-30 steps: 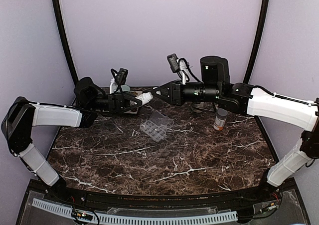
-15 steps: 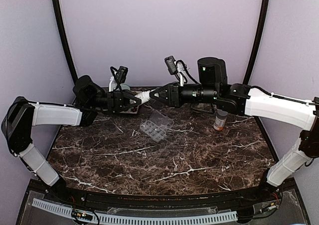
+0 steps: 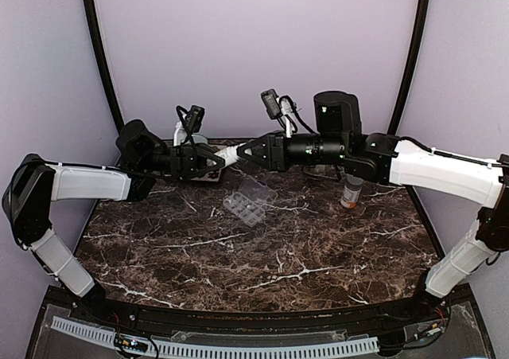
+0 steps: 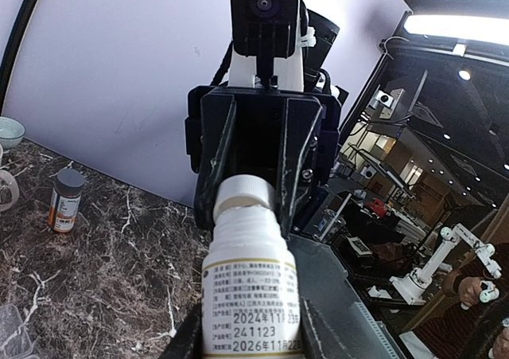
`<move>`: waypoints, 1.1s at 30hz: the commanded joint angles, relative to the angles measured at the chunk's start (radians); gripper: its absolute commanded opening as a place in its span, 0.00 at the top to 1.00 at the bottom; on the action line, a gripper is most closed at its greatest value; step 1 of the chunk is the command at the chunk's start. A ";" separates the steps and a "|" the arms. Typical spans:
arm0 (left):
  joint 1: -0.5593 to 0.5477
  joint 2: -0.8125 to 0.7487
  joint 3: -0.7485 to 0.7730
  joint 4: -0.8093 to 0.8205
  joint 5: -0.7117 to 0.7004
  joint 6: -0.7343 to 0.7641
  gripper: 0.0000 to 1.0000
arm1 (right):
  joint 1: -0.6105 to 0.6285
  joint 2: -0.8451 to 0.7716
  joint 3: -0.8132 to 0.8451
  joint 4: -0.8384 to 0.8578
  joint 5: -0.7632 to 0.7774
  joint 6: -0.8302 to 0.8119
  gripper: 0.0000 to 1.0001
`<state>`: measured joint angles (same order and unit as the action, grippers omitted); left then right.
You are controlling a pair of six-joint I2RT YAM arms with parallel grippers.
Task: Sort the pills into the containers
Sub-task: Close the lid of the pill bottle on the pill bottle.
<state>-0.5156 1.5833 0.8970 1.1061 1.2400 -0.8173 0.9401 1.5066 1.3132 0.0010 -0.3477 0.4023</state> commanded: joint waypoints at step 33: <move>-0.021 -0.065 0.061 -0.140 0.013 0.124 1.00 | 0.022 -0.014 0.019 0.012 0.001 -0.011 0.99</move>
<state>-0.5247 1.5700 0.9176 0.9848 1.2621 -0.7361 0.9459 1.5192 1.3464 -0.0006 -0.3622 0.4015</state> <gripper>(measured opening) 0.327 0.257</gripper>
